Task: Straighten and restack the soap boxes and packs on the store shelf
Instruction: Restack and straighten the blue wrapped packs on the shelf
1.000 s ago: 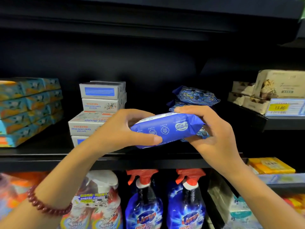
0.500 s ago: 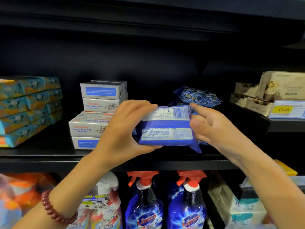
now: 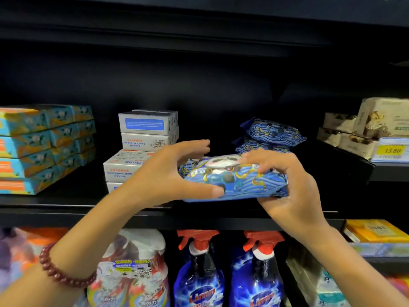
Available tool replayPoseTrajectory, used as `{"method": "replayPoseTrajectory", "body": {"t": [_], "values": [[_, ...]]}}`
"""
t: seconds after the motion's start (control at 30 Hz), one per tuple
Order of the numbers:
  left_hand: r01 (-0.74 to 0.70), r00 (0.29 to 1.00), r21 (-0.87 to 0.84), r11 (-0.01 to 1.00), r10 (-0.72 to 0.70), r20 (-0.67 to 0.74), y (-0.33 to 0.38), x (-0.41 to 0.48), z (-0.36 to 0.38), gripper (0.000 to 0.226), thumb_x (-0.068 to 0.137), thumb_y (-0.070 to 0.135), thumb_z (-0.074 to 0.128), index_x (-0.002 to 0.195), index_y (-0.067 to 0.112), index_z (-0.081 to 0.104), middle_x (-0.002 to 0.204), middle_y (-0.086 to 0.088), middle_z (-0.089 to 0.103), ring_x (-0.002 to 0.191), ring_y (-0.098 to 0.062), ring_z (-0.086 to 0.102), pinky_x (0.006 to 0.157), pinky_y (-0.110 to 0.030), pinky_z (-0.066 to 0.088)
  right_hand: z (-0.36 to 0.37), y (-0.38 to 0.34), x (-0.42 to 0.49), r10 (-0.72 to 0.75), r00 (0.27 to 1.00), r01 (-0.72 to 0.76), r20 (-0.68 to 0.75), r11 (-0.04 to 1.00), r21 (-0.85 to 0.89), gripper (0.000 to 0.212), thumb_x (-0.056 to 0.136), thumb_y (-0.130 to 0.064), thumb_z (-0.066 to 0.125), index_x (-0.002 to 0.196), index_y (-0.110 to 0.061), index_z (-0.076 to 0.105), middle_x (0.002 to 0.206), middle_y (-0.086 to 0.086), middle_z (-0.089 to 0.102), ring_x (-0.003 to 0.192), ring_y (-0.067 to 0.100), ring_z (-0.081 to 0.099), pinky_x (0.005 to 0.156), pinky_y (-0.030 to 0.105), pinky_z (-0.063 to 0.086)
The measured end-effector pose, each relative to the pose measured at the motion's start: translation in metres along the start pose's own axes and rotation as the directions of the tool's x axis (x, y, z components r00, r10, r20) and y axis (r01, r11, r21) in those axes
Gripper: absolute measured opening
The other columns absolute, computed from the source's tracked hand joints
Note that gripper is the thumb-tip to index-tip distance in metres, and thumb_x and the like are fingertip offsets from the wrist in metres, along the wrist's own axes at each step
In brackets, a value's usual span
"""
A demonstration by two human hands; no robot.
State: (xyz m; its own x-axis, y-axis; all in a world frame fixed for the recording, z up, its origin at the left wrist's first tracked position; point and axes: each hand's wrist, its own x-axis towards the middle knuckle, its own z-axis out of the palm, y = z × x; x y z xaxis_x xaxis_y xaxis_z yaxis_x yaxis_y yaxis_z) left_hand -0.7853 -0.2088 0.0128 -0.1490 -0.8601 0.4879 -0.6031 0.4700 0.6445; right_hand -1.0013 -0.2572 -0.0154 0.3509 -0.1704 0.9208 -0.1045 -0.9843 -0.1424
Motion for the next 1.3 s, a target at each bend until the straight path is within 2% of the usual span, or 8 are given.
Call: {"method": "replayPoseTrajectory", "body": {"t": [0.17, 0.4, 0.53, 0.63, 0.8, 1.0, 1.2, 1.3], "values": [[-0.046, 0.999, 0.059, 0.997, 0.045, 0.020, 0.009, -0.002, 0.002, 0.071, 0.040, 0.050, 0.080, 0.106, 0.035, 0.060, 0.096, 0.016, 0.068, 0.086, -0.004, 0.067, 0.078, -0.031, 0.055, 0.002, 0.000, -0.003, -0.043, 0.999, 0.043, -0.006, 0.999, -0.012, 0.044, 0.070, 0.013, 0.063, 0.093, -0.016, 0.041, 0.115, -0.003, 0.058, 0.118, 0.012, 0.054, 0.109, 0.031, 0.031], [-0.045, 0.970, 0.263, 0.964, 0.105, -0.218, 0.018, 0.020, -0.014, 0.078, 0.043, 0.041, 0.091, 0.113, 0.023, 0.061, 0.094, 0.022, 0.061, 0.087, 0.005, 0.061, 0.070, -0.011, 0.049, -0.012, 0.002, -0.014, 0.253, 0.964, -0.263, -0.085, 0.953, -0.148, 0.054, 0.077, -0.013, 0.068, 0.124, -0.025, 0.045, 0.125, -0.019, 0.048, 0.115, -0.006, 0.047, 0.093, 0.007, 0.035], [0.000, 0.976, 0.385, 0.923, 0.084, -0.200, 0.017, 0.043, -0.020, 0.067, 0.053, 0.044, 0.087, 0.108, 0.015, 0.063, 0.088, 0.011, 0.067, 0.079, -0.005, 0.064, 0.070, -0.029, 0.053, -0.008, 0.005, -0.028, 0.395, 0.909, -0.354, 0.134, 0.900, -0.253, 0.043, 0.078, -0.029, 0.073, 0.117, -0.022, 0.055, 0.114, -0.017, 0.056, 0.108, -0.005, 0.049, 0.092, 0.004, 0.032], [0.034, 0.976, 0.503, 0.864, 0.079, -0.201, 0.009, 0.055, -0.014, 0.068, 0.056, 0.047, 0.084, 0.111, 0.013, 0.061, 0.094, 0.004, 0.066, 0.080, -0.012, 0.060, 0.070, -0.031, 0.051, -0.002, 0.008, -0.032, 0.453, 0.822, -0.336, 0.346, 0.875, -0.348, 0.055, 0.076, -0.047, 0.069, 0.124, -0.025, 0.054, 0.118, -0.023, 0.048, 0.112, -0.007, 0.041, 0.091, -0.004, 0.021], [0.093, 0.991, 0.630, 0.771, -0.012, -0.132, -0.004, 0.068, -0.011, 0.083, 0.059, 0.051, 0.081, 0.127, 0.014, 0.052, 0.113, -0.004, 0.060, 0.100, -0.020, 0.056, 0.082, -0.033, 0.048, 0.004, 0.018, -0.037, 0.439, 0.771, -0.222, 0.462, 0.864, -0.452, 0.058, 0.083, -0.054, 0.058, 0.135, -0.032, 0.046, 0.138, -0.021, 0.043, 0.128, -0.004, 0.033, 0.102, 0.011, 0.024], [0.163, 0.986, 0.717, 0.677, -0.141, -0.091, -0.010, 0.082, -0.006, 0.089, 0.063, 0.050, 0.081, 0.136, 0.015, 0.044, 0.129, -0.004, 0.055, 0.116, -0.023, 0.051, 0.093, -0.033, 0.044, 0.006, 0.027, -0.046, 0.433, 0.783, -0.260, 0.446, 0.880, -0.398, 0.052, 0.082, -0.056, 0.057, 0.130, -0.037, 0.052, 0.136, -0.026, 0.045, 0.125, -0.009, 0.033, 0.098, 0.004, 0.020], [0.111, 0.993, 0.733, 0.671, -0.113, -0.046, -0.015, 0.082, -0.005, 0.050, 0.082, 0.028, 0.071, 0.130, 0.020, 0.057, 0.135, 0.001, 0.054, 0.123, -0.020, 0.049, 0.098, -0.031, 0.039, 0.007, 0.031, -0.048, 0.386, 0.813, -0.234, 0.437, 0.902, -0.362, 0.050, 0.080, -0.055, 0.060, 0.125, -0.033, 0.058, 0.131, -0.027, 0.047, 0.123, -0.014, 0.030, 0.093, -0.004, 0.013], [0.129, 0.991, 0.742, 0.658, -0.116, -0.070, -0.012, 0.077, -0.002, 0.042, 0.085, 0.026, 0.069, 0.126, 0.027, 0.060, 0.128, 0.002, 0.060, 0.118, -0.022, 0.052, 0.093, -0.032, 0.042, 0.008, 0.030, -0.050, 0.363, 0.845, -0.211, 0.393, 0.901, -0.379, 0.045, 0.077, -0.053, 0.062, 0.114, -0.027, 0.067, 0.121, -0.016, 0.061, 0.124, 0.000, 0.033, 0.092, 0.011, 0.032]]}}
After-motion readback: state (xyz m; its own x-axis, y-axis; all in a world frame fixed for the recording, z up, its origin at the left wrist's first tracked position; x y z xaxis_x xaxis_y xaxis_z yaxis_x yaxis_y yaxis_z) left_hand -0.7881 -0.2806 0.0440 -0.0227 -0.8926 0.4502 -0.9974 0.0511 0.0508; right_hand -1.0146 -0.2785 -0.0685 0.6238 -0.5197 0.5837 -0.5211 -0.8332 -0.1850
